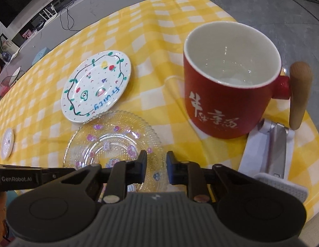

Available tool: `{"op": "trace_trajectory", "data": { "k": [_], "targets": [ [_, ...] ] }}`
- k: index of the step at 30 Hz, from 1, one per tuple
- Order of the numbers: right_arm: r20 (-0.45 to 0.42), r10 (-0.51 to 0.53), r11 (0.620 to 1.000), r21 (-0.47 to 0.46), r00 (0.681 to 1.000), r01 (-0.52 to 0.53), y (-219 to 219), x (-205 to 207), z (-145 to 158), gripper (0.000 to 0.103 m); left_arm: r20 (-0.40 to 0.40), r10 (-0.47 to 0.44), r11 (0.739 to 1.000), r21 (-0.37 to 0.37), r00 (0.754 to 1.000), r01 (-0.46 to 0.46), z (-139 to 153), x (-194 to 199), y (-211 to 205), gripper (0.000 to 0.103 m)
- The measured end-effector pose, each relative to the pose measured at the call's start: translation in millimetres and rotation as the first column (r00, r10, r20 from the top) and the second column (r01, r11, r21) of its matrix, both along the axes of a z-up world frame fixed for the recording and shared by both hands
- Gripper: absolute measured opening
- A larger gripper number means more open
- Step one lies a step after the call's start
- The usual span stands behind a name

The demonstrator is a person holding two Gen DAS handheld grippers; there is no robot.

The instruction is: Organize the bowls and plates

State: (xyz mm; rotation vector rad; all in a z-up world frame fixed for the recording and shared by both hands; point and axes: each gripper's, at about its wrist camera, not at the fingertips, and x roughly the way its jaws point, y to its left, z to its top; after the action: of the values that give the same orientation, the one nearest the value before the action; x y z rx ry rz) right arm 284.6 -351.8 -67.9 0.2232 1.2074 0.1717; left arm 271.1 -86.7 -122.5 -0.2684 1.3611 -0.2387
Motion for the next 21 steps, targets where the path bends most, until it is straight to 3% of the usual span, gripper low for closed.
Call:
{"op": "trace_trajectory", "data": {
  "k": [13, 21],
  "targets": [
    [0.061, 0.047, 0.992, 0.114, 0.997, -0.054, 10.7, -23.3, 29.7, 0.018, -0.032, 0.001, 0.999, 0.032, 0.999, 0.0, 23.9, -11.2, 29.9, 0.016],
    [0.022, 0.127, 0.976, 0.178, 0.992, -0.129, 31.3, -31.4, 26.6, 0.019, -0.076, -0.004, 1.0, 0.01, 0.997, 0.005, 29.1, -24.4, 62.0, 0.016]
  ]
}}
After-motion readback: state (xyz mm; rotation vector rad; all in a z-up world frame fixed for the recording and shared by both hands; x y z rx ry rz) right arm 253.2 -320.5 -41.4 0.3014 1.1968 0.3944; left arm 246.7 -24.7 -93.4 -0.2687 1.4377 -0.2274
